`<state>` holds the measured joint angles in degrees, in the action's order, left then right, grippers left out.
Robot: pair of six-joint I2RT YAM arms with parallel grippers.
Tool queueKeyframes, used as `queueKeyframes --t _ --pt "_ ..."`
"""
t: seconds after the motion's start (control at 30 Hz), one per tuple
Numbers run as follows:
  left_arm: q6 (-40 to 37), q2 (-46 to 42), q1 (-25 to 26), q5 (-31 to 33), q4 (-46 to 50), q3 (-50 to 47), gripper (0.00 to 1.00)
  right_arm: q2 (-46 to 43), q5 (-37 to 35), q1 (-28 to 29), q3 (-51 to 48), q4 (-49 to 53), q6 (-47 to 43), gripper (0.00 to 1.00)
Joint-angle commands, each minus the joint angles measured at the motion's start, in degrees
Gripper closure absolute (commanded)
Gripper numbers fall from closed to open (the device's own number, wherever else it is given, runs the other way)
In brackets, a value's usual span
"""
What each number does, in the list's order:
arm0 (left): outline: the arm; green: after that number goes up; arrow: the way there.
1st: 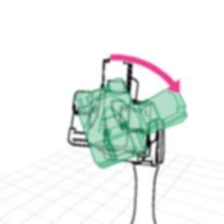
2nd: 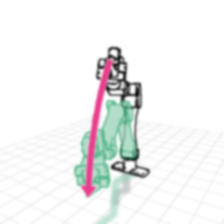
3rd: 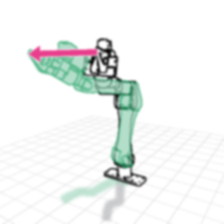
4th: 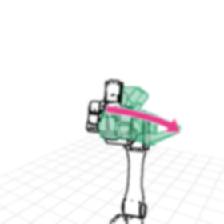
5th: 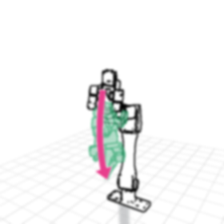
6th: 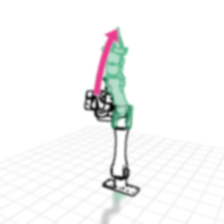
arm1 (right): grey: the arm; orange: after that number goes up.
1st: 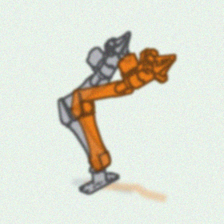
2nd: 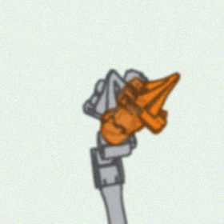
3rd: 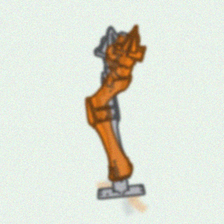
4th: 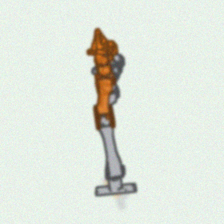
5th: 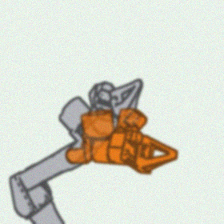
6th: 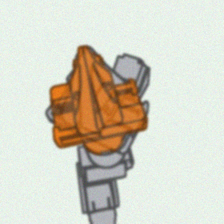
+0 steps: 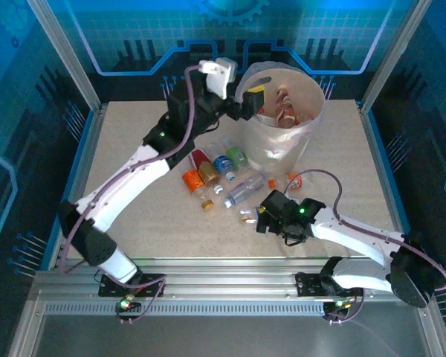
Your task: Put the plastic bottles in the bin
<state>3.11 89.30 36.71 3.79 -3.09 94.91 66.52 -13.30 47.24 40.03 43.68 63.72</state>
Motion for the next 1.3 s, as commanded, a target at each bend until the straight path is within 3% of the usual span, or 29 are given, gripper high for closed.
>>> queueKeyframes --t 0.0,0.3,0.6,1.27 --pt "2.81 -6.88 0.03 4.84 -3.95 -5.71 0.01 -1.98 0.09 0.89 -0.53 1.85 2.43 0.0" --pt "10.04 -21.95 0.01 14.14 -2.58 -25.21 0.01 -6.35 2.49 -0.52 0.7 0.12 6.54 0.0" --pt "16.44 -31.98 -0.06 22.47 -0.07 -40.58 0.01 -9.71 6.46 -8.93 -4.37 -8.43 15.36 0.0" --pt "16.77 -33.75 -0.43 22.42 -0.35 -46.4 0.01 7.18 6.15 -11.65 3.62 -12.14 16.96 0.0"
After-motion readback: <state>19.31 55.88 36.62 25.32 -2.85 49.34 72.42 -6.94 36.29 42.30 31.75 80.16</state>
